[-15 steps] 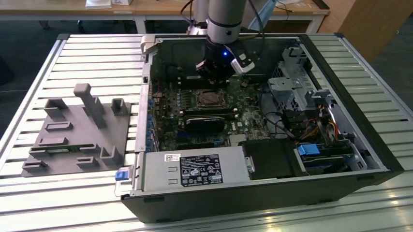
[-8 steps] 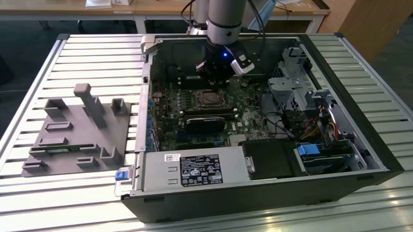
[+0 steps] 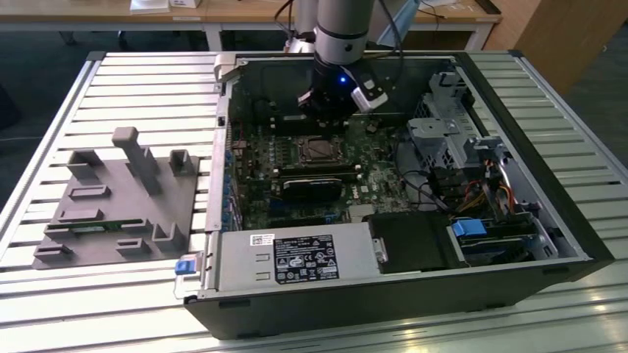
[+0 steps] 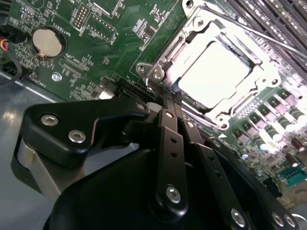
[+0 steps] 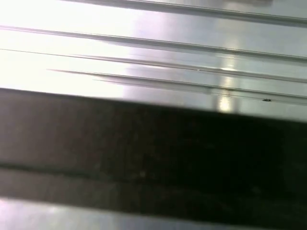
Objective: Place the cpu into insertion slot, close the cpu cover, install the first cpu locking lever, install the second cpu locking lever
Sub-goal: 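Install the first cpu locking lever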
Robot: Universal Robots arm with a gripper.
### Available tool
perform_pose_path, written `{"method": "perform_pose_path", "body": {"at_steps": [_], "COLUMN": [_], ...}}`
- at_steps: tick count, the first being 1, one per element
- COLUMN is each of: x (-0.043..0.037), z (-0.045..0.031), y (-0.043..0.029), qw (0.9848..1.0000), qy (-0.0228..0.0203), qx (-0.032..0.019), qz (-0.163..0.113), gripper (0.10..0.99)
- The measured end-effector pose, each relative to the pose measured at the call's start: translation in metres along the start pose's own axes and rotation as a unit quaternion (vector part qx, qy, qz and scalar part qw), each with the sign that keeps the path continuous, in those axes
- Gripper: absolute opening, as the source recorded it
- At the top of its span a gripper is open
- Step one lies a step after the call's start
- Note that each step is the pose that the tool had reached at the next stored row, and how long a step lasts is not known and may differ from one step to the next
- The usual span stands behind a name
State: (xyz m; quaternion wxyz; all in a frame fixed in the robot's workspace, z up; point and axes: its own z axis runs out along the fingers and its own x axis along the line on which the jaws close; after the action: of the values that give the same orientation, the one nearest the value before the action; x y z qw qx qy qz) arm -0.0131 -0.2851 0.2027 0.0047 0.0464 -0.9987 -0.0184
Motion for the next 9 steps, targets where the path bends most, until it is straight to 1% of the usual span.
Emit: {"method": "perform_pose_path", "body": {"at_steps": [5,9], "x": [0.0001,0.0001], "z": [-0.0076,-0.0088], "y": [0.0004,0.0005], "qw": [1.0,1.0], "qy": [0.0001,0.0], "qx": [0.0001,0.0], "qz": [0.0,0.0], "gripper": [0.118,0.118]}}
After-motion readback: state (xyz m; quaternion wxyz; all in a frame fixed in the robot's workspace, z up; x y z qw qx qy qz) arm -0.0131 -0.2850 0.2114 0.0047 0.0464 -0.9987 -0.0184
